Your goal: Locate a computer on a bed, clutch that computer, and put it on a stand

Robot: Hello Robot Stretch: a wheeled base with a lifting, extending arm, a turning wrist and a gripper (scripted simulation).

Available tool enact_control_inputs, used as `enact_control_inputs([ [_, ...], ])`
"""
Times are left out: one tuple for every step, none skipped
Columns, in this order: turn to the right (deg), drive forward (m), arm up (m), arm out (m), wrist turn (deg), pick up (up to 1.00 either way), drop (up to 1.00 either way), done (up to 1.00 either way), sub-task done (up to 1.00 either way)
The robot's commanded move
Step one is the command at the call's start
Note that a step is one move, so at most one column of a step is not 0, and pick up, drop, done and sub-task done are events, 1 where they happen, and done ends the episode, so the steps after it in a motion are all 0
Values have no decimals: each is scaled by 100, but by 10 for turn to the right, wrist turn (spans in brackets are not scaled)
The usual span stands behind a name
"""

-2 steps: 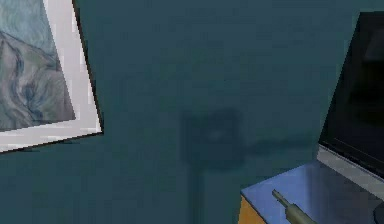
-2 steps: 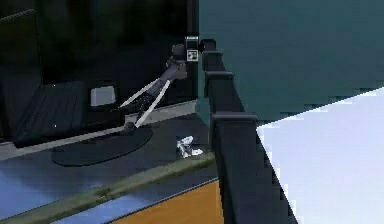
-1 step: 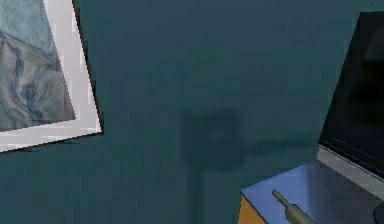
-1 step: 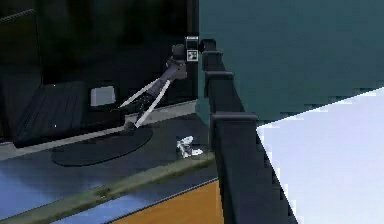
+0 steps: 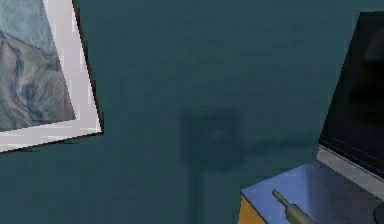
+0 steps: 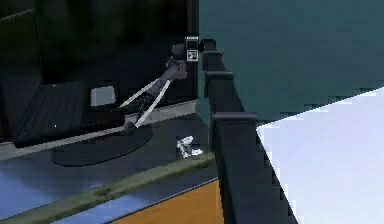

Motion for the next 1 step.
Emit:
enact_control_inputs([
  [0,0,0,0,0,0,100,0,0],
])
